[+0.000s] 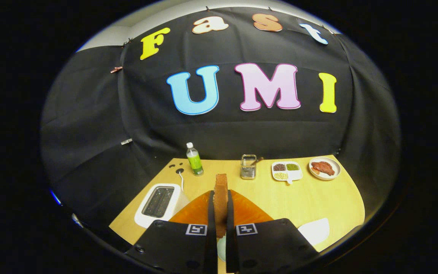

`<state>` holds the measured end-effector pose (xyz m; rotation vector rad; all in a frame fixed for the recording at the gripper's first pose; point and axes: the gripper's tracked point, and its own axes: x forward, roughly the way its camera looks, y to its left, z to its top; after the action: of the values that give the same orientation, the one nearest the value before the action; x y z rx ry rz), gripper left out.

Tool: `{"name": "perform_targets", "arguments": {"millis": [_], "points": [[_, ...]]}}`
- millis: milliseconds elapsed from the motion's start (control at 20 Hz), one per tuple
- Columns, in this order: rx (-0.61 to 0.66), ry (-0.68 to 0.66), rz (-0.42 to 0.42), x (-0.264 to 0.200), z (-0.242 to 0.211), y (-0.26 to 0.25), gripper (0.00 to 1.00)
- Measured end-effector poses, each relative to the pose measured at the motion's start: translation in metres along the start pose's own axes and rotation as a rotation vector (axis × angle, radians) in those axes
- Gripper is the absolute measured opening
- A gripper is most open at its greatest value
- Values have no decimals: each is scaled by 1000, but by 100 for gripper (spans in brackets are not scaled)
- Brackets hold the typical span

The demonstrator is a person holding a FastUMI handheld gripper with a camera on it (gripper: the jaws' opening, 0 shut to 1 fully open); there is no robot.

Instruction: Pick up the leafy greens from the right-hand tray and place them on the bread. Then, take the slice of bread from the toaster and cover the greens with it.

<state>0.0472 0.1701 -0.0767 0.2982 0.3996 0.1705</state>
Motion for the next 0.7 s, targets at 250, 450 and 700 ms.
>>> {"name": "perform_targets", "arguments": {"millis": [250, 450, 700], "points": [[51, 71, -27, 6, -65, -25, 13], [153, 133, -1, 21, -115, -26, 13], [279, 181, 9, 41, -156, -34, 13]]}}
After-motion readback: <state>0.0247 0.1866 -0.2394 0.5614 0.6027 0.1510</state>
